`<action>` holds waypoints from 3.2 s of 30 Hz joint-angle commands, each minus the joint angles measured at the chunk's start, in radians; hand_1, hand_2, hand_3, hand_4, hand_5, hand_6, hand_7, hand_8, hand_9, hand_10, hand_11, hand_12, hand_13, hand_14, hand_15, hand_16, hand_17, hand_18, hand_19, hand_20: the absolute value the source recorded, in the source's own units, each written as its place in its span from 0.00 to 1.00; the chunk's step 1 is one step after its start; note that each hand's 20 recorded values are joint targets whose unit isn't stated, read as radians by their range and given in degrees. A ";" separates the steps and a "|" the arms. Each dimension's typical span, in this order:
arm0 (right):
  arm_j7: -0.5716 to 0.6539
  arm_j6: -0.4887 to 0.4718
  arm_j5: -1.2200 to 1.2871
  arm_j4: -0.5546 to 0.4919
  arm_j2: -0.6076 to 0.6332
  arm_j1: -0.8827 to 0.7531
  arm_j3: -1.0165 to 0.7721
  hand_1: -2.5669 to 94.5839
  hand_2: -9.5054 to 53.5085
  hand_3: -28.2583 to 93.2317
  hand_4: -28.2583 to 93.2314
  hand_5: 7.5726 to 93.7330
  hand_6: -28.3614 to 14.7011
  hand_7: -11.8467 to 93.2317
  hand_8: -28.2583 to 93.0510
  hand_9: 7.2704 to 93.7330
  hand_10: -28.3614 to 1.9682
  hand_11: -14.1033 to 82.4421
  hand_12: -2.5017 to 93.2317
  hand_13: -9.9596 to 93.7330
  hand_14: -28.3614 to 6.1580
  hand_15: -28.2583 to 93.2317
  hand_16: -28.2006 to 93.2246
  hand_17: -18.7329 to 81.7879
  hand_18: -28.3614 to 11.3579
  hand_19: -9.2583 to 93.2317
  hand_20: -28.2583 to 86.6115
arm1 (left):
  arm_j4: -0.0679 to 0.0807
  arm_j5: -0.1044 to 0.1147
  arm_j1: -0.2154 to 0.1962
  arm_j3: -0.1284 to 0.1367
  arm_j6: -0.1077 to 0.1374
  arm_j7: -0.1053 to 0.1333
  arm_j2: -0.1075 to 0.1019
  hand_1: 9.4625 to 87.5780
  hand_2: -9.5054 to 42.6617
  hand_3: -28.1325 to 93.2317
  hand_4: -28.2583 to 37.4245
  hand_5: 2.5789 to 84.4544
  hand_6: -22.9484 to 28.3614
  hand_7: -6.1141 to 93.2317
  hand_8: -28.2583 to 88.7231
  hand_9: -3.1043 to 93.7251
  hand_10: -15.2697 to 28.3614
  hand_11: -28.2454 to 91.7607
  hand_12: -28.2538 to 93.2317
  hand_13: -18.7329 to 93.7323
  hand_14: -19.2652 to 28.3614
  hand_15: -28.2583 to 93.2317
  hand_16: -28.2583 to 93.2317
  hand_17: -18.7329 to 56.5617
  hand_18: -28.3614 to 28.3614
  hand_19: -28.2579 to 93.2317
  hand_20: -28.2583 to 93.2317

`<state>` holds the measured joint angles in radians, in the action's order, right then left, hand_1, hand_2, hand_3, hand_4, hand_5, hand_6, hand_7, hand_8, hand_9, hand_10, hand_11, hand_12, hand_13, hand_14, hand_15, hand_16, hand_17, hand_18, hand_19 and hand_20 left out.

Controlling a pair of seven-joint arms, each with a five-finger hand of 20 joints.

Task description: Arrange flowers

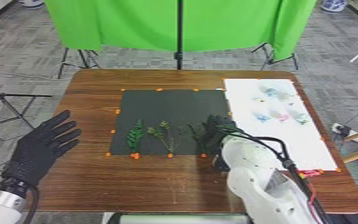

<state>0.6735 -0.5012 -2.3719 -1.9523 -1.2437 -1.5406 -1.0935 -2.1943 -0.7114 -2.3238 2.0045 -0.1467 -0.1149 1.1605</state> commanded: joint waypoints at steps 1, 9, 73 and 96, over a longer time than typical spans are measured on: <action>-0.003 -0.030 -0.007 -0.006 0.017 0.008 -0.011 0.04 0.34 0.79 0.00 0.84 0.56 0.51 0.13 1.00 0.63 0.63 0.31 0.96 0.71 0.84 0.49 0.63 0.11 1.00 0.57 | 0.005 -0.001 -0.012 -0.001 -0.004 -0.004 0.003 0.18 0.14 0.81 0.00 0.29 0.49 0.27 0.14 0.27 0.60 0.43 0.36 0.32 0.68 0.51 0.22 0.09 0.83 0.56 0.30; 0.003 -0.068 0.033 -0.009 -0.004 0.011 -0.011 0.04 0.33 0.79 0.00 0.84 0.56 0.51 0.13 1.00 0.63 0.63 0.31 0.97 0.71 0.83 0.50 0.63 0.11 1.00 0.57 | 0.004 -0.003 -0.014 0.002 -0.006 -0.006 0.009 0.18 0.14 0.81 0.00 0.29 0.49 0.27 0.14 0.27 0.60 0.43 0.36 0.32 0.68 0.51 0.22 0.09 0.83 0.57 0.30; -0.184 0.201 -0.182 0.033 0.258 0.033 -0.175 0.25 0.01 0.93 0.00 0.37 0.56 0.48 0.06 0.39 0.52 0.56 0.26 0.47 0.56 0.75 0.35 0.34 0.21 0.75 0.57 | -0.006 -0.006 -0.025 0.007 0.005 0.001 0.026 0.18 0.14 0.81 0.00 0.29 0.49 0.27 0.14 0.27 0.60 0.43 0.36 0.32 0.69 0.51 0.22 0.09 0.83 0.56 0.30; -0.185 0.327 -0.303 0.164 0.393 -0.027 -0.149 0.33 0.00 0.90 0.00 0.48 0.63 0.49 0.05 0.53 0.60 0.61 0.27 0.59 0.63 0.78 0.39 0.41 0.28 0.84 0.59 | -0.005 -0.006 -0.022 0.010 0.000 0.007 0.018 0.18 0.14 0.81 0.00 0.29 0.49 0.27 0.14 0.27 0.60 0.43 0.36 0.32 0.69 0.51 0.22 0.09 0.83 0.57 0.30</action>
<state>0.4679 -0.2292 -2.6678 -1.8199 -0.8578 -1.5886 -1.2708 -2.1998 -0.7134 -2.3395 2.0125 -0.1451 -0.1065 1.1787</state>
